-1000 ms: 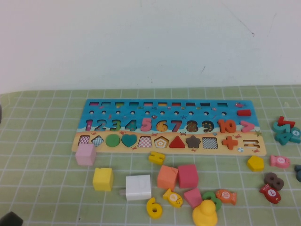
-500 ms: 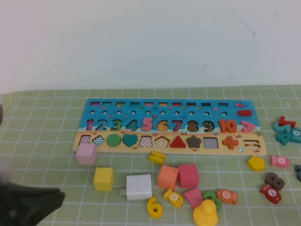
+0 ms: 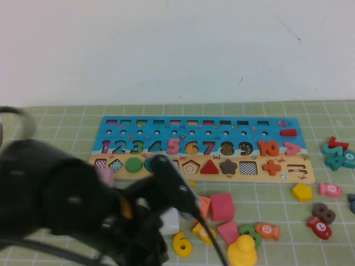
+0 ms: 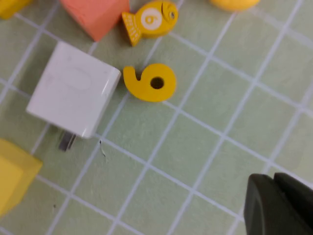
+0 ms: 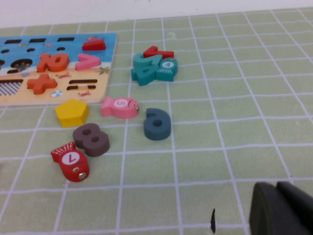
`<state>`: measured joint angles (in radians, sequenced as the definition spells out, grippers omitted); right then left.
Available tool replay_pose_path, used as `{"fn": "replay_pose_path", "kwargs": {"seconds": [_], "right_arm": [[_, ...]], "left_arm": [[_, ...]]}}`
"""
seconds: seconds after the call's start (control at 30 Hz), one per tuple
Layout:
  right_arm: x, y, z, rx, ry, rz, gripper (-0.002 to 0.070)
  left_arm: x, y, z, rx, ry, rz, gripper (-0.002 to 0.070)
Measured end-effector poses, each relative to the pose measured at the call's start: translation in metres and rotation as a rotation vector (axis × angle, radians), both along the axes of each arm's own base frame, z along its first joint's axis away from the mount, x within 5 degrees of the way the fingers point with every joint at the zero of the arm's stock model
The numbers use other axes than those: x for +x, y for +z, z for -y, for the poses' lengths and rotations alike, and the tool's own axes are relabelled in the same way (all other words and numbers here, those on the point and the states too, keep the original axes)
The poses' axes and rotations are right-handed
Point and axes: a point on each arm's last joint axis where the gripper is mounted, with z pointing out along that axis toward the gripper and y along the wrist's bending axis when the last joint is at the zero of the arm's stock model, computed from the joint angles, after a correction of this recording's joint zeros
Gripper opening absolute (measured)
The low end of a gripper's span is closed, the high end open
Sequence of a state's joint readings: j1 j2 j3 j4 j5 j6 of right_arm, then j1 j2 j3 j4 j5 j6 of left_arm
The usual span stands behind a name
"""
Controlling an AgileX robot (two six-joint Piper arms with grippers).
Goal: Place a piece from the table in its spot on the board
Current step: Pick up the "number 6"
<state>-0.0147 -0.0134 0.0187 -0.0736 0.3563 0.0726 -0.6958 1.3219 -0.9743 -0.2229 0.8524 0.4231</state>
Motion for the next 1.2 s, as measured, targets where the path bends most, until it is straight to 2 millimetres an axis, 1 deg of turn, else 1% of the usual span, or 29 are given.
{"fn": "replay_pose_path", "kwargs": {"seconds": [0.07, 0.13, 0.23, 0.33, 0.43, 0.53, 0.57, 0.6, 0.63, 0.7, 0.83, 0.93, 1.07, 1.2], "right_arm": [[0.0, 0.0, 0.0, 0.0, 0.0, 0.0, -0.0003], [0.0, 0.0, 0.0, 0.0, 0.0, 0.0, -0.0003], [0.0, 0.0, 0.0, 0.0, 0.0, 0.0, -0.0003], [0.0, 0.0, 0.0, 0.0, 0.0, 0.0, -0.0002], [0.0, 0.0, 0.0, 0.0, -0.002, 0.0, -0.0003], [0.0, 0.0, 0.0, 0.0, -0.002, 0.0, -0.0002], [0.0, 0.0, 0.0, 0.0, -0.002, 0.0, -0.0002], [0.0, 0.0, 0.0, 0.0, -0.002, 0.0, -0.0002], [0.0, 0.0, 0.0, 0.0, -0.004, 0.0, -0.0003], [0.0, 0.0, 0.0, 0.0, -0.004, 0.0, -0.0003], [0.0, 0.0, 0.0, 0.0, -0.004, 0.0, -0.0002], [0.0, 0.0, 0.0, 0.0, -0.004, 0.0, -0.0003], [0.0, 0.0, 0.0, 0.0, -0.004, 0.0, -0.0003], [0.0, 0.0, 0.0, 0.0, -0.004, 0.0, -0.0003]], "left_arm": [[0.004, -0.009, 0.015, 0.082, -0.026, 0.003, -0.0002], [0.007, -0.016, 0.027, 0.156, -0.036, 0.01, -0.0002], [0.012, -0.022, 0.037, 0.242, -0.02, 0.034, -0.0002], [0.018, -0.024, 0.044, 0.269, 0.048, 0.015, 0.0016], [0.025, -0.029, 0.051, 0.275, 0.137, -0.027, 0.0082], [0.03, -0.035, 0.057, 0.274, 0.222, -0.062, 0.0188], [0.031, -0.038, 0.059, 0.275, 0.252, -0.074, 0.0235], [0.033, -0.04, 0.06, 0.275, 0.276, -0.084, 0.0262], [0.034, -0.043, 0.062, 0.275, 0.304, -0.094, 0.029], [0.037, -0.05, 0.065, 0.281, 0.35, -0.121, 0.0321], [0.042, -0.065, 0.071, 0.284, 0.438, -0.156, 0.0338], [0.046, -0.07, 0.074, 0.255, 0.508, -0.151, 0.0343], [0.052, -0.07, 0.076, 0.196, 0.605, -0.116, 0.0344], [0.054, -0.069, 0.077, 0.168, 0.65, -0.109, 0.0344]]}}
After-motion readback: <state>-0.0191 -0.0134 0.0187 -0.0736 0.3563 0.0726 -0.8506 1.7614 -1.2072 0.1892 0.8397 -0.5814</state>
